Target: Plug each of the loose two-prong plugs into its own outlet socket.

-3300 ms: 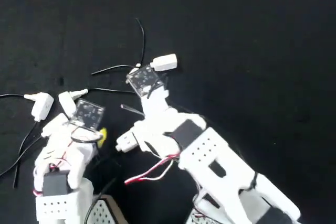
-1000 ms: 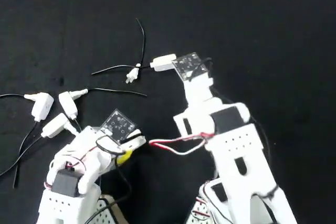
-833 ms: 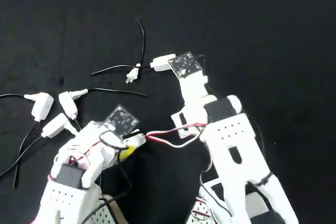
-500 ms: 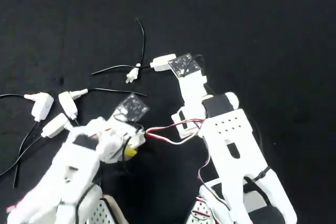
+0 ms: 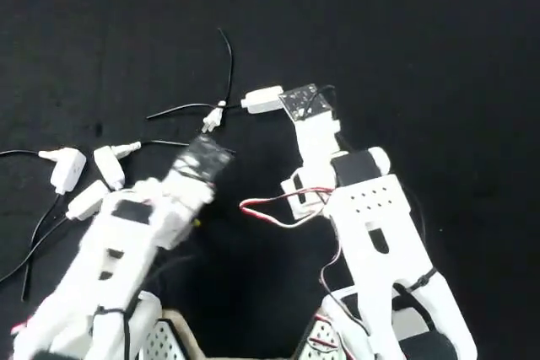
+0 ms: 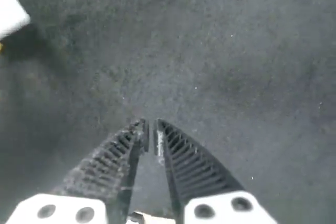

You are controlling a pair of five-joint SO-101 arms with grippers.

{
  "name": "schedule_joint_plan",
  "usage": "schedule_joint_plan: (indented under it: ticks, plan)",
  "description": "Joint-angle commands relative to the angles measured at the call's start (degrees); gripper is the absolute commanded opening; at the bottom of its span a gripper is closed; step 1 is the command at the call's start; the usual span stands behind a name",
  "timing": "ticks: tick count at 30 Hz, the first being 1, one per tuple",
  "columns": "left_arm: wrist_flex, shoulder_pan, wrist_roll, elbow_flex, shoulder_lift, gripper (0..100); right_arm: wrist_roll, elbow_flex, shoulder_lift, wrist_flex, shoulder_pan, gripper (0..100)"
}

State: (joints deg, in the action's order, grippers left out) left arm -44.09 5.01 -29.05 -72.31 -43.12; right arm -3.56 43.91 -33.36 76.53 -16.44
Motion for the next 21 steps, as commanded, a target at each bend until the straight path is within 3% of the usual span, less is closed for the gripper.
schedule_joint_plan:
  ticks: [1,5,8,14,18,21]
  plan:
    - [-6.15,-9.63,-0.09,4.35,-10.29,3,0.09,-4.97,0.4,-0.88,1.23,1.2]
    - [-11.25,-21.49,-2.37,9.36,-19.78,3,0.09,-4.88,0.4,-0.88,1.23,1.2]
    - [-10.9,-27.38,-6.59,12.79,-18.37,3,0.0,-4.88,0.48,-0.88,1.23,1.2]
    - [-7.82,-33.8,-7.56,21.41,2.2,3,-0.35,-4.88,0.48,-0.7,1.23,1.2]
    - [-7.82,-38.29,-3.87,29.76,18.46,4,-0.35,-5.32,0.57,-2.81,1.14,1.2]
    - [-8.26,-40.22,-0.26,34.24,26.55,14,-1.85,-5.67,1.71,-7.21,1.14,6.3]
